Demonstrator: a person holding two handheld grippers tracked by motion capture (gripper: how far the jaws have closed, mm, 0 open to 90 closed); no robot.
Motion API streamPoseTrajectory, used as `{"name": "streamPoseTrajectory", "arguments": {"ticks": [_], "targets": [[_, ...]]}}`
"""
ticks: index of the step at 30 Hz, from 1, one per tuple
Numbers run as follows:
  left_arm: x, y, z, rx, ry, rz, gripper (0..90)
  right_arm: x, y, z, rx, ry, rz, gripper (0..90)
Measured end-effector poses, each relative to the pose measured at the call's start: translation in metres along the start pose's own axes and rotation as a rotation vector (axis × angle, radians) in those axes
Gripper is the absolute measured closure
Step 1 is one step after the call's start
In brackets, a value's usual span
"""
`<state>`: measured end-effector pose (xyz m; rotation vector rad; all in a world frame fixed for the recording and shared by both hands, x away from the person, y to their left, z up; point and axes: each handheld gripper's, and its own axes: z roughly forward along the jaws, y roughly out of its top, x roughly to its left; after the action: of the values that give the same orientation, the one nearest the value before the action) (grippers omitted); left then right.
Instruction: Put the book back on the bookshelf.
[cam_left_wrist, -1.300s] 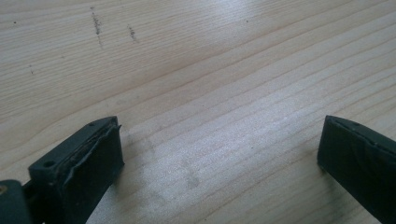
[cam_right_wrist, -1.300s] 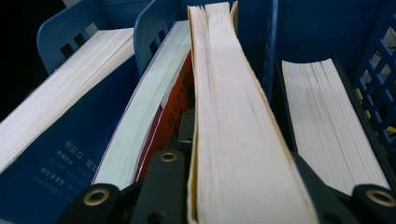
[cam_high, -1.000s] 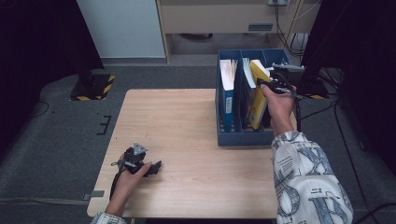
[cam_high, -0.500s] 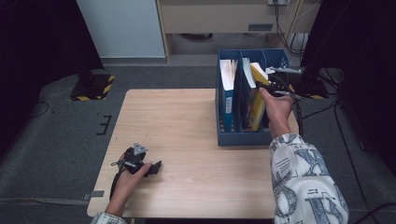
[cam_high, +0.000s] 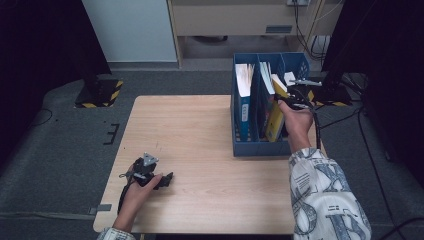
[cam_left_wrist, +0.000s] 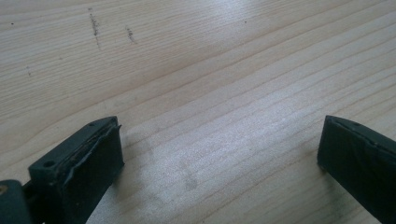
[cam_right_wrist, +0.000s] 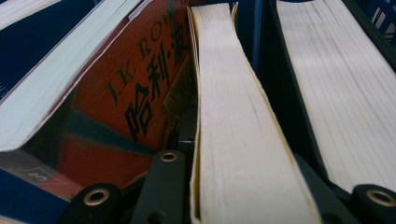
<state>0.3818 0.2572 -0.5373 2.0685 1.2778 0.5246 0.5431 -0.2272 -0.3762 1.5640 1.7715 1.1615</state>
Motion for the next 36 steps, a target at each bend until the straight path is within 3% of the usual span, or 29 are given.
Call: {"name": "streamPoseTrajectory", "arguments": {"ticks": [17, 36], "targets": [[0.0, 0.0, 0.0, 0.002, -0.001, 0.004, 0.0, 0.003, -0.002, 0.004, -0.008, 0.001, -0.014, 74.9], [-0.001, 0.0, 0.0, 0.002, -0.003, 0.001, 0.0, -0.001, -0.005, -0.011, 0.036, 0.002, -0.005, 72.0]]}}
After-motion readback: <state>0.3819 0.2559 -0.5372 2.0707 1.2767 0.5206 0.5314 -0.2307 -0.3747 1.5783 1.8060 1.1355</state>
